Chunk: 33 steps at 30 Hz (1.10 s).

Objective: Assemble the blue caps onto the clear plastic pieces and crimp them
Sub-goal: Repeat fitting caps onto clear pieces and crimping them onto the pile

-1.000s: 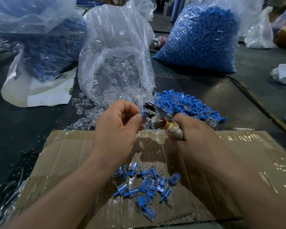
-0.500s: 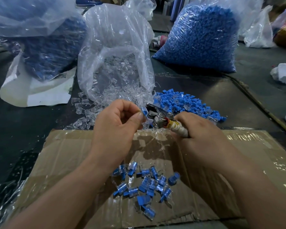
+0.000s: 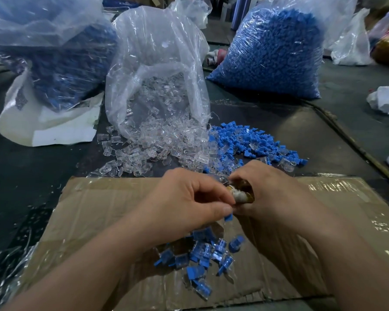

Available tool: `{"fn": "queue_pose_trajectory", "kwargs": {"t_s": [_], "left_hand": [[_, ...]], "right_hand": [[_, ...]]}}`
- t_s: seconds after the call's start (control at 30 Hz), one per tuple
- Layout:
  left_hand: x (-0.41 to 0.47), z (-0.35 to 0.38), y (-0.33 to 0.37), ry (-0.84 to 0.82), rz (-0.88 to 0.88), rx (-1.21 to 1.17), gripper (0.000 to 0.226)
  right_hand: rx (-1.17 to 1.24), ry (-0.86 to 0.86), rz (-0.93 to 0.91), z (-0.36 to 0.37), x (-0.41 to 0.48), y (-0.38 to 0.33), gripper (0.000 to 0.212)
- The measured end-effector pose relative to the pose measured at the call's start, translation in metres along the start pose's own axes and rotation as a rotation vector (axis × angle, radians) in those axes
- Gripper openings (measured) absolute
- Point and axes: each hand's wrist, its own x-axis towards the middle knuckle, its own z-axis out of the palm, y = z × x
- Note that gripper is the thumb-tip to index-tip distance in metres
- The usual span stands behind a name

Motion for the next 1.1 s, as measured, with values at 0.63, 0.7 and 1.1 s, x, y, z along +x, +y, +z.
{"fn": "queue_pose_trajectory", "kwargs": {"t_s": [0.63, 0.7, 1.1], "left_hand": [[0.016, -0.022, -0.034, 0.551, -0.157, 0.7, 0.039], [0.016, -0.021, -0.038, 0.489, -0.189, 0.769, 0.047], [0.014, -0.021, -0.042, 0.427, -0.238, 0.871, 0.026]], "right_hand": [[0.38, 0.377, 0.163, -0.015, 0.0, 0.024, 0.015], [0.421, 0.511, 0.233, -0.014, 0.002, 0.031, 0.023], [0.434, 0.625, 0.357, -0.009, 0.01, 0.045, 0.011]]}}
